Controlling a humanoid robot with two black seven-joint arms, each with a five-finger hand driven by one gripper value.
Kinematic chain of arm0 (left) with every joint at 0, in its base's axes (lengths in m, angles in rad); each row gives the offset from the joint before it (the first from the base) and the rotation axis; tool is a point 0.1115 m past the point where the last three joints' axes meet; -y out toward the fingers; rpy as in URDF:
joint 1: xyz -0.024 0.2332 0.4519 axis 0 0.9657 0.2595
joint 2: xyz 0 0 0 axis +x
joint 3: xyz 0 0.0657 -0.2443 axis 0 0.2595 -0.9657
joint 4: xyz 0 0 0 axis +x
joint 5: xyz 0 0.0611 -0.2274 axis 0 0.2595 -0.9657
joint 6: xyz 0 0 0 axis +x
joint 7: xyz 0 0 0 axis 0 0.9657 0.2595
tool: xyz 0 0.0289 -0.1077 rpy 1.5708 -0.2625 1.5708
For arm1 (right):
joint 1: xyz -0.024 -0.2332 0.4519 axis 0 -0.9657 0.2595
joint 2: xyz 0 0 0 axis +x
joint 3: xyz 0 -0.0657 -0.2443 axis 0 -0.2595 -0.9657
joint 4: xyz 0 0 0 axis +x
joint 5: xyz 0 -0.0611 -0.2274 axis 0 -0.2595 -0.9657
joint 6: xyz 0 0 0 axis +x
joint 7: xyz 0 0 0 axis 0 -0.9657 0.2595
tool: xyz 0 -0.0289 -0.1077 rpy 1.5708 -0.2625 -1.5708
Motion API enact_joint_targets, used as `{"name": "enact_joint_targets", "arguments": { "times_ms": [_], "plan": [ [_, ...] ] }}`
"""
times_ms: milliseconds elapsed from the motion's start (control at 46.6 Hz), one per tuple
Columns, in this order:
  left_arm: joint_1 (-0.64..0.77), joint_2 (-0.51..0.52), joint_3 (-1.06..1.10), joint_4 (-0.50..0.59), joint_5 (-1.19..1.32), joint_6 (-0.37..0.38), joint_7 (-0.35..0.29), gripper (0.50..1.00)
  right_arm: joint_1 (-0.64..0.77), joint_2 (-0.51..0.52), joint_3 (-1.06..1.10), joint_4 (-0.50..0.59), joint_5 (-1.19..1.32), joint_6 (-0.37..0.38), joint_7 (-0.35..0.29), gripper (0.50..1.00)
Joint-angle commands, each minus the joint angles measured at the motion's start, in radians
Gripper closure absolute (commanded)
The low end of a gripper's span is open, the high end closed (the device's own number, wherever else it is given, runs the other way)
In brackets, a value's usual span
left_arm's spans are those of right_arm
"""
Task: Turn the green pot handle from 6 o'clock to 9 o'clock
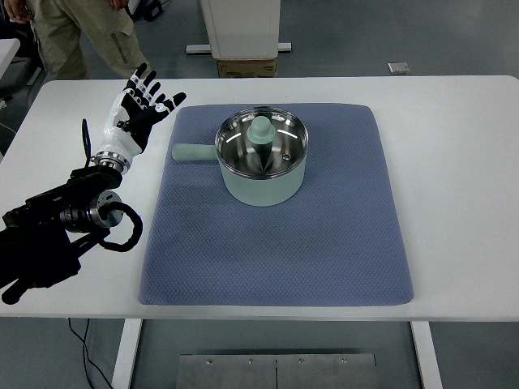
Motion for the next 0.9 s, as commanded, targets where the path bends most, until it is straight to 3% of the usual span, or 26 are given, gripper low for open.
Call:
{"name": "enact_joint_targets", "arguments": {
  "times_ms": [0, 880],
  "plan": [
    [0.0, -0.003, -0.003, 0.001, 0.001, -0.002, 0.0, 0.5, 0.0, 0.0, 0.0, 0.0, 0.0, 0.0, 0.0, 0.5],
    [-0.012, -0.008, -0.013, 0.001, 0.001, -0.007, 0.0, 0.5, 0.006, 0.0, -0.001, 0.0, 0.002, 0.003, 0.0, 0.5]
  ]
}}
